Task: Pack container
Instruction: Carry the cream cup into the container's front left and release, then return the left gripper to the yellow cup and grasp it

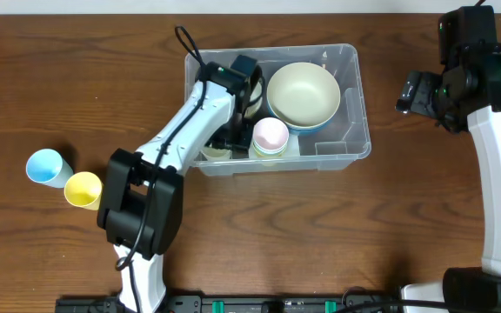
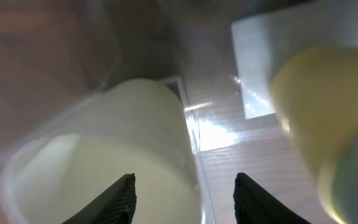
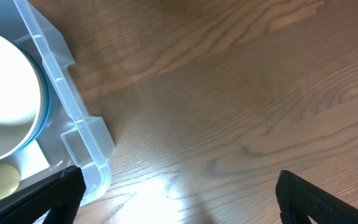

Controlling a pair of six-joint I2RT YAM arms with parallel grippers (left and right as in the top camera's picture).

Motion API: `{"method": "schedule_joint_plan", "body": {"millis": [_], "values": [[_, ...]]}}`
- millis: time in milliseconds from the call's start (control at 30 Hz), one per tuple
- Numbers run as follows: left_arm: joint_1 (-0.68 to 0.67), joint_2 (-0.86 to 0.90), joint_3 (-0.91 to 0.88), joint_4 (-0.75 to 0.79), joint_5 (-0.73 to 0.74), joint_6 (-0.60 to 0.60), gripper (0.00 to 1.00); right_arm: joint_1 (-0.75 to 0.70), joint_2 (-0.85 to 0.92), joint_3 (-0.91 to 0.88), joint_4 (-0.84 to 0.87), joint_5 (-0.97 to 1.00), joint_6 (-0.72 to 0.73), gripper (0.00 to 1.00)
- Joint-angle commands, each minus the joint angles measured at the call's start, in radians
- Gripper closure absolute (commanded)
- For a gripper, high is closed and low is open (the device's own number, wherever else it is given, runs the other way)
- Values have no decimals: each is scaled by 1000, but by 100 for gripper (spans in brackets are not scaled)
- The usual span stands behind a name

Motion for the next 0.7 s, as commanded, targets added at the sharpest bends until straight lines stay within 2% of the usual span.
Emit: {"method": "schedule_joint_plan", "body": {"millis": [0,300,500,667], "values": [[11,-102,93,-10,-12,-9,48,-5,-2,4,-1,13,-2,1],[65,-335,134,-61,-32,-15,48,-5,-2,4,-1,13,-2,1],[224,-447,131,-231,-88,-113,48,-5,-2,4,-2,13,-2,1],[382,-463,83,-270,-87,-174,48,-5,-2,4,-1,13,-2,1]]}}
